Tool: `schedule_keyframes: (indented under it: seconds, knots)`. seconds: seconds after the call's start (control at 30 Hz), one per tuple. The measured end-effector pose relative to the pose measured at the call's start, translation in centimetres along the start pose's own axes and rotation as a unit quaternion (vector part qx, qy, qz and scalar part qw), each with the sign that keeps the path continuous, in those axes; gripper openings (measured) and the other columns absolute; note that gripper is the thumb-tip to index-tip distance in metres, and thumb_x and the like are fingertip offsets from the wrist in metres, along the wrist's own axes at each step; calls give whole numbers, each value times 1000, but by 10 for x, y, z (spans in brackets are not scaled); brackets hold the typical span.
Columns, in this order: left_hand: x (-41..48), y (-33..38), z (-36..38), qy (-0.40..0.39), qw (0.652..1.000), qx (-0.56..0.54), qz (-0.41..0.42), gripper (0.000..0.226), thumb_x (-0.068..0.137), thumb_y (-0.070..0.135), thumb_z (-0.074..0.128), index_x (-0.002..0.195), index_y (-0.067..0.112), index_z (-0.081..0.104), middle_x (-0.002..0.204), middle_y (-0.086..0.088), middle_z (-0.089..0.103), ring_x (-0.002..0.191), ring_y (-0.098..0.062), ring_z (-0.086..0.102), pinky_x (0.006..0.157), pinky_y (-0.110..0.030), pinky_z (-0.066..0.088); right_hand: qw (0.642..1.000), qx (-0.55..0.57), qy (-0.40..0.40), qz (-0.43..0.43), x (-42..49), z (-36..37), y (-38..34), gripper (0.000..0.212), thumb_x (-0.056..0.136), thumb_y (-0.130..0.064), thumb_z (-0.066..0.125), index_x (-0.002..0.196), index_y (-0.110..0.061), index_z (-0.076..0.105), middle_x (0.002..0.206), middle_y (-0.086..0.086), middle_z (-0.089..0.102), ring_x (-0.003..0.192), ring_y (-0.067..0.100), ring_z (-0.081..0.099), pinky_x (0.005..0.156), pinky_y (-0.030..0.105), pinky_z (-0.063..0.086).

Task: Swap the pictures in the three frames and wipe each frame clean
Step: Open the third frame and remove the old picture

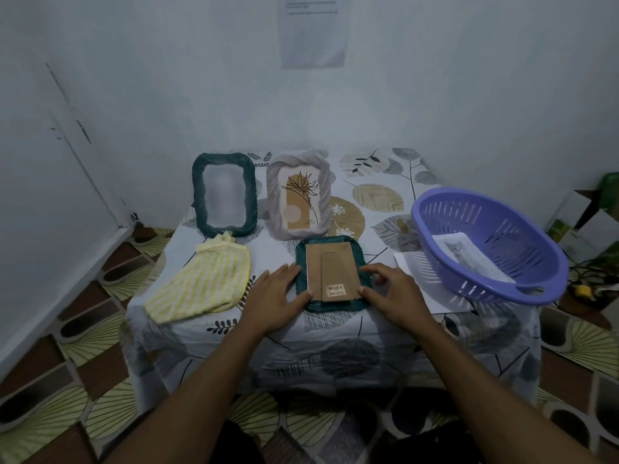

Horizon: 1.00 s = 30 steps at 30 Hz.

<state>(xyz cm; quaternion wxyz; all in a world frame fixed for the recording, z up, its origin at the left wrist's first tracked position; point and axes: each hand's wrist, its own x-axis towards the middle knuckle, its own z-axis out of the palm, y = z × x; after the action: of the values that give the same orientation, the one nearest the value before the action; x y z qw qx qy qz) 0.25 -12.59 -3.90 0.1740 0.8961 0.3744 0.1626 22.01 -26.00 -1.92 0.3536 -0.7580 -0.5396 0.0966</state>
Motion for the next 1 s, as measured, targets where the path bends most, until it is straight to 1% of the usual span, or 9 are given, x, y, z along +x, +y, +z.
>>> schedule_keyframes:
  seconds: [0.07, 0.2, 0.33, 0.4, 0.53, 0.67, 0.8, 0.93, 1.0]
  knots:
    - [-1, 1, 1, 8, 1000, 11, 2, 96, 70, 78, 24, 147, 20, 35, 153, -1, 36, 143, -15, 28, 117, -37, 18, 1000, -3, 9, -4, -1, 1, 1, 38, 82, -28, 74, 118, -25, 65, 92, -5, 55, 90, 14, 55, 73, 25, 38]
    - [-1, 1, 0, 3, 1000, 4, -6, 97, 68, 75, 20, 147, 20, 33, 154, -1, 34, 144, -13, 27, 117, -35, 15, 1000, 1, 9, -18, -3, 3, 1, 40, 79, -33, 76, 116, -24, 66, 97, -10, 56, 93, 10, 54, 78, 27, 44]
    - [0, 1, 0, -11, 1000, 3, -7, 90, 75, 71, 25, 148, 20, 31, 155, 1, 32, 145, -11, 22, 117, -33, 12, 999, -14, 8, -31, -3, 6, 1, 42, 77, -37, 77, 116, -25, 66, 103, -7, 63, 96, 16, 53, 81, 33, 47]
    - [1, 1, 0, -11, 1000, 0, -8, 80, 81, 62, 31, 148, 19, 31, 155, 0, 31, 145, -11, 22, 117, -33, 12, 999, -17, 10, -30, -3, 6, -1, 42, 77, -35, 76, 116, -24, 65, 99, -9, 59, 98, 18, 53, 83, 36, 48]
    - [-1, 2, -1, -20, 1000, 3, -7, 84, 79, 64, 25, 149, 17, 31, 156, 0, 31, 146, -12, 21, 118, -35, 13, 999, -25, 11, -36, -4, 6, -3, 38, 80, -31, 74, 116, -24, 64, 93, -12, 52, 98, 19, 53, 84, 36, 46]
    - [0, 2, -1, -23, 1000, 16, -6, 74, 85, 51, 26, 150, 16, 28, 157, 0, 28, 146, -12, 20, 118, -34, 12, 999, -29, 15, -43, -5, 7, -4, 35, 82, -26, 71, 116, -24, 63, 85, -17, 45, 96, 20, 53, 84, 37, 46]
    - [-2, 4, -3, -27, 1000, 13, 2, 70, 85, 44, 24, 150, 16, 28, 157, -1, 27, 146, -13, 20, 117, -32, 11, 998, -33, 16, -48, -4, 7, -4, 34, 82, -23, 69, 115, -24, 62, 85, -13, 46, 94, 21, 53, 84, 38, 47]
    - [-3, 2, -2, -28, 999, 26, 8, 69, 87, 44, 23, 150, 17, 27, 157, -1, 26, 146, -12, 19, 117, -32, 11, 998, -27, 14, -53, -4, 7, -2, 32, 83, -20, 68, 114, -24, 62, 82, -19, 44, 91, 18, 51, 82, 38, 46]
    - [-2, 0, -1, -31, 999, 37, 11, 71, 88, 50, 21, 150, 18, 26, 158, 0, 26, 146, -12, 19, 118, -32, 11, 998, -26, 14, -52, -3, 8, -1, 31, 83, -19, 67, 112, -25, 62, 81, -16, 46, 89, 17, 50, 79, 38, 47]
